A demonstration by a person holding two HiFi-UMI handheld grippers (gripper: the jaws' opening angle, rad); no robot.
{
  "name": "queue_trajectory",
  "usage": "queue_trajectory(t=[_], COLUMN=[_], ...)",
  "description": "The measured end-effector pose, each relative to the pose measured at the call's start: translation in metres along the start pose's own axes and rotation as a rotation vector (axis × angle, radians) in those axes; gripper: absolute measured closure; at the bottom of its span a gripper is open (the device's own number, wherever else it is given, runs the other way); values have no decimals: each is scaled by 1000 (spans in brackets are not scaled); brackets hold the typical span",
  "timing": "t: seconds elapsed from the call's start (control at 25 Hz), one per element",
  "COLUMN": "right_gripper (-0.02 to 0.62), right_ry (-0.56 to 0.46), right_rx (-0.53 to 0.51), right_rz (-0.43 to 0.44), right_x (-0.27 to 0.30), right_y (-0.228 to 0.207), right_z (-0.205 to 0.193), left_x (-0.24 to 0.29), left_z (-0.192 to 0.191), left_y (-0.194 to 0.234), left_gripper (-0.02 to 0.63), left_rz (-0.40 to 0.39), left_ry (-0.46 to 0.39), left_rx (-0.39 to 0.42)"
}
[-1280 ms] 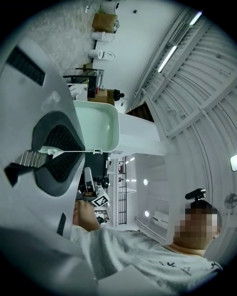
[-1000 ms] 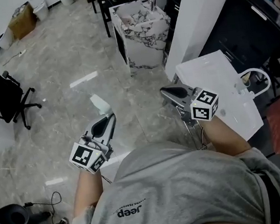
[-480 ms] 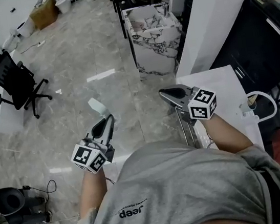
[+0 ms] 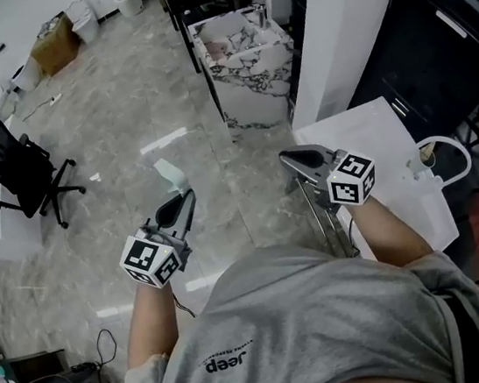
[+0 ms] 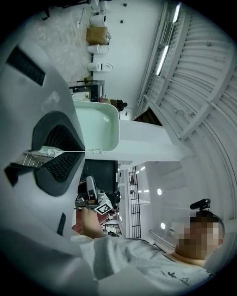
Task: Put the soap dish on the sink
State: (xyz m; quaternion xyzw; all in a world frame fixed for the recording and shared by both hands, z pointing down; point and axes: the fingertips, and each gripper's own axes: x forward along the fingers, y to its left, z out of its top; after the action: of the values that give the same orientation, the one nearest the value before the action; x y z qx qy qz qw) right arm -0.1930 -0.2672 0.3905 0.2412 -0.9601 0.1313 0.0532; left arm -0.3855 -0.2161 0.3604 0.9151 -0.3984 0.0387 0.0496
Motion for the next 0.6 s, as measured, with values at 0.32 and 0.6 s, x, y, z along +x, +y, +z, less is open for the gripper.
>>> queue_trajectory(t=[0.32,0.6], right_gripper=[537,537], right_ry=[-56,-102], right_rx=[30,64], right_rz=[-198,-398], right_x=[-77,-186], right_y=[-39,-79], right_z=[-7,-26], left_x=[88,194], left_z=[7,5], left_y=[-42,-131], left_gripper=[589,589], left_rz=[-233,-477], left_ry=[84,150], left_rx=[114,214])
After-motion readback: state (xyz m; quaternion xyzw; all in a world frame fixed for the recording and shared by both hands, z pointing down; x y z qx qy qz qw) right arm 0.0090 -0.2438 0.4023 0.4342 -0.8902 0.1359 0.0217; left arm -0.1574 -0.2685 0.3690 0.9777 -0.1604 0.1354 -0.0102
